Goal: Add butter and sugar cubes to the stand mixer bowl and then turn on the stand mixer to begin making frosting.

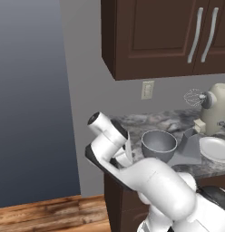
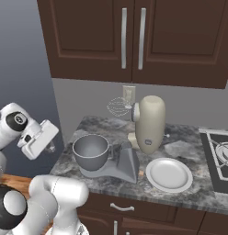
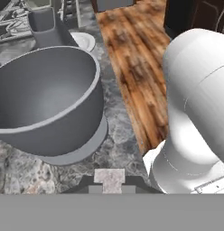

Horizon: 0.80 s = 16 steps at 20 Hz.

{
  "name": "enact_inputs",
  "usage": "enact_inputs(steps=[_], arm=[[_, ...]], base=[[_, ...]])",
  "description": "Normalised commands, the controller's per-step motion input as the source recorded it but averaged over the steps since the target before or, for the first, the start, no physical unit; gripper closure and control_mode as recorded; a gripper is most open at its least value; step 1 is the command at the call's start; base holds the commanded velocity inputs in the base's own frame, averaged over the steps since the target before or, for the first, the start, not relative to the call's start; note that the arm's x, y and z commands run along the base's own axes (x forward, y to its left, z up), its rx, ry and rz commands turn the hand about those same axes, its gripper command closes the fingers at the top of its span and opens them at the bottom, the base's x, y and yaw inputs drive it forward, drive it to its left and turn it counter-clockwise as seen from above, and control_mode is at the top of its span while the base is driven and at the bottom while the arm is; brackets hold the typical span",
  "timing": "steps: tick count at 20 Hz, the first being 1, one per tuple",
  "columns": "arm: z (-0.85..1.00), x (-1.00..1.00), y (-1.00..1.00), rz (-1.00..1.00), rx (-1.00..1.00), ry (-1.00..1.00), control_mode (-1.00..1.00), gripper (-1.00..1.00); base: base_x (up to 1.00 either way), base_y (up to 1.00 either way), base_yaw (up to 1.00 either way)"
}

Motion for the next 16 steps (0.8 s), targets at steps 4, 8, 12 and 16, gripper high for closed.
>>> enact_inputs(steps=[4,8,12,16], arm=[[0.64,-0.05,-0.24,0.00,-0.05,-0.10,-1.00,1.00],[0.50,-0.04,-0.36,0.00,-0.03,-0.06,-1.00,1.00],[0.28,0.00,-0.47,0.00,-0.01,0.00,-1.00,1.00],[0.08,0.00,-0.50,0.00,0.00,0.00,-1.00,1.00]], base=[[0.00,0.00,0.00],[0.00,0.00,0.00],[0.00,0.00,0.00],[0.00,0.00,0.00]])
